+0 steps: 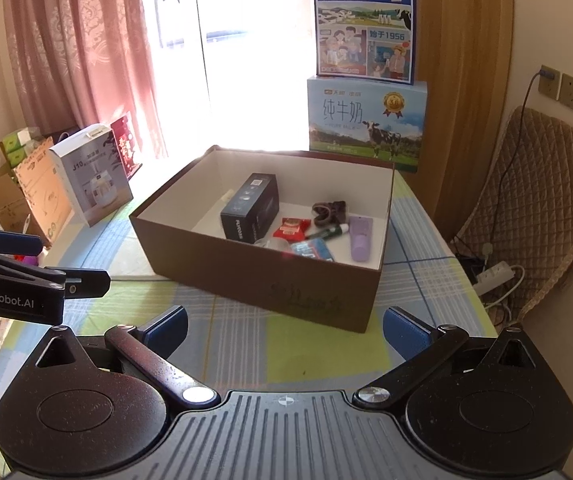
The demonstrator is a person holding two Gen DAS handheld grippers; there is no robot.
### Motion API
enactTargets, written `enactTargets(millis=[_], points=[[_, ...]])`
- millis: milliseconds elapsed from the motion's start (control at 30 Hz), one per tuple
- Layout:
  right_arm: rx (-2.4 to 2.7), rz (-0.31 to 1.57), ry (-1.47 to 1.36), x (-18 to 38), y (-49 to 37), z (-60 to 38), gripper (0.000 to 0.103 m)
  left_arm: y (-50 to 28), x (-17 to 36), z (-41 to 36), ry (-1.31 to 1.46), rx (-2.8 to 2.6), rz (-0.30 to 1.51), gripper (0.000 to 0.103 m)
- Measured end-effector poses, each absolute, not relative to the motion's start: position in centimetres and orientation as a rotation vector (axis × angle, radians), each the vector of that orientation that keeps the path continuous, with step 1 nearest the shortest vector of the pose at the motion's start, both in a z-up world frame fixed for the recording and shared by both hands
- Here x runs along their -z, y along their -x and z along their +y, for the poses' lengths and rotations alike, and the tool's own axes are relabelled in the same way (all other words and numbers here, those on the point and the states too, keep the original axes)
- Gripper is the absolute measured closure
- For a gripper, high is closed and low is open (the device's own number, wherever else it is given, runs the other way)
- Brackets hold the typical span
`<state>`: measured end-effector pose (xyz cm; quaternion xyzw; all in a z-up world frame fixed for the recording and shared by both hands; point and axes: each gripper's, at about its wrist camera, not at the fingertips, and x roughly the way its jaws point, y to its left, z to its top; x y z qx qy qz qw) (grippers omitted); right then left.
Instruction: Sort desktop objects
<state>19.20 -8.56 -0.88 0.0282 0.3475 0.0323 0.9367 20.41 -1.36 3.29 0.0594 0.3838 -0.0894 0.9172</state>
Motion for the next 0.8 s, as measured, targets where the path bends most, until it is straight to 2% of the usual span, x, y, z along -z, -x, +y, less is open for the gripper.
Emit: enactTargets(millis=[800], points=[[-0.091,0.743,-0.073,1.7,-17.4,-8.9,0.002,-18.2,-2.1,-2.0,-0.131,0.156,0.830,0.001]])
